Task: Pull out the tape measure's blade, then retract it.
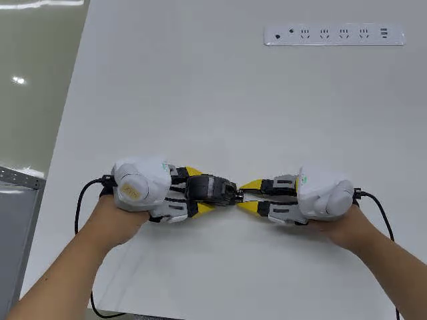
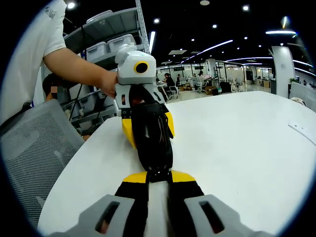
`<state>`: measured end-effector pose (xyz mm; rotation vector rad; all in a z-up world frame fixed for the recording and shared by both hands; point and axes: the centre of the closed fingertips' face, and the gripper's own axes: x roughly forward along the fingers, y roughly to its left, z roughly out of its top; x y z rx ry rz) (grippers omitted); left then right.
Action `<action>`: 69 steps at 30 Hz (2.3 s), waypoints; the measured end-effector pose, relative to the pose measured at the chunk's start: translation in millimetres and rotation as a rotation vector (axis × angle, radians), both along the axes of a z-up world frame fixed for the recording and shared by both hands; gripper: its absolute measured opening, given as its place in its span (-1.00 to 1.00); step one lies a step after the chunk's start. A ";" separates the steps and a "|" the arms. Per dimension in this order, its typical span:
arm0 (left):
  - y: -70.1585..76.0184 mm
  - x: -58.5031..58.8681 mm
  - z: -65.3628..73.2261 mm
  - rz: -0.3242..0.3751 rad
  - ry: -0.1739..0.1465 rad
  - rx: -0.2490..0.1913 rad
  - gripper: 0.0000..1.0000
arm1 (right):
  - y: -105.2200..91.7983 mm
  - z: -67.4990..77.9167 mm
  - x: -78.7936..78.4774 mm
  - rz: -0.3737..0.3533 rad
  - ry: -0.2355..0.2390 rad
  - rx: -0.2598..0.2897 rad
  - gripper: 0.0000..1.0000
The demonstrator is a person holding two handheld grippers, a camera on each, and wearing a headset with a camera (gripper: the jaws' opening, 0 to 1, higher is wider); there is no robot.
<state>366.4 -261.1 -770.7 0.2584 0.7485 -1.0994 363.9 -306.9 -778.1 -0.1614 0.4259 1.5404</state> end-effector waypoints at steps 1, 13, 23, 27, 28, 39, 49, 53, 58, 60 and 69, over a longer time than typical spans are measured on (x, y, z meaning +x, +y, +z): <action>0.1 -0.1 -0.1 -0.001 0.000 0.001 -0.27 | 0.0 -0.1 -0.4 0.000 0.000 0.000 -0.71; 0.4 -0.5 -0.4 -0.011 -0.004 0.006 -0.29 | -0.1 -0.2 -0.4 0.002 0.000 0.004 -0.73; 1.2 -0.3 -1.5 -0.022 -0.005 0.014 -0.31 | -2.1 0.0 0.3 -0.005 -0.014 0.009 -0.76; 1.4 -0.1 -1.9 -0.020 -0.003 0.012 -0.32 | -2.8 0.0 1.0 -0.009 -0.018 0.011 -0.77; 1.1 0.1 -1.5 -0.022 -0.005 0.014 -0.33 | -2.9 0.0 1.2 -0.010 -0.016 0.011 -0.77; 1.2 0.0 -1.6 -0.027 -0.007 0.014 -0.34 | -4.7 -0.4 1.3 -0.010 -0.014 0.012 -0.78; 1.1 -0.4 -1.2 -0.038 -0.010 0.018 -0.34 | -12.0 -0.5 0.8 -0.014 -0.002 0.011 -0.78; 1.1 -0.6 -1.2 -0.038 -0.010 0.020 -0.34 | -15.1 0.0 0.6 -0.016 -0.003 0.011 -0.78; 1.1 -0.5 -1.2 -0.037 -0.012 0.022 -0.34 | -18.2 -0.1 1.0 -0.018 -0.001 0.011 -0.79; 1.3 -0.3 -1.5 -0.038 -0.012 0.022 -0.34 | -19.6 -0.2 0.8 -0.020 0.000 0.010 -0.79; 0.8 -0.5 -1.2 -0.040 -0.010 0.020 -0.34 | -28.4 -0.1 1.7 -0.032 0.008 0.009 -0.79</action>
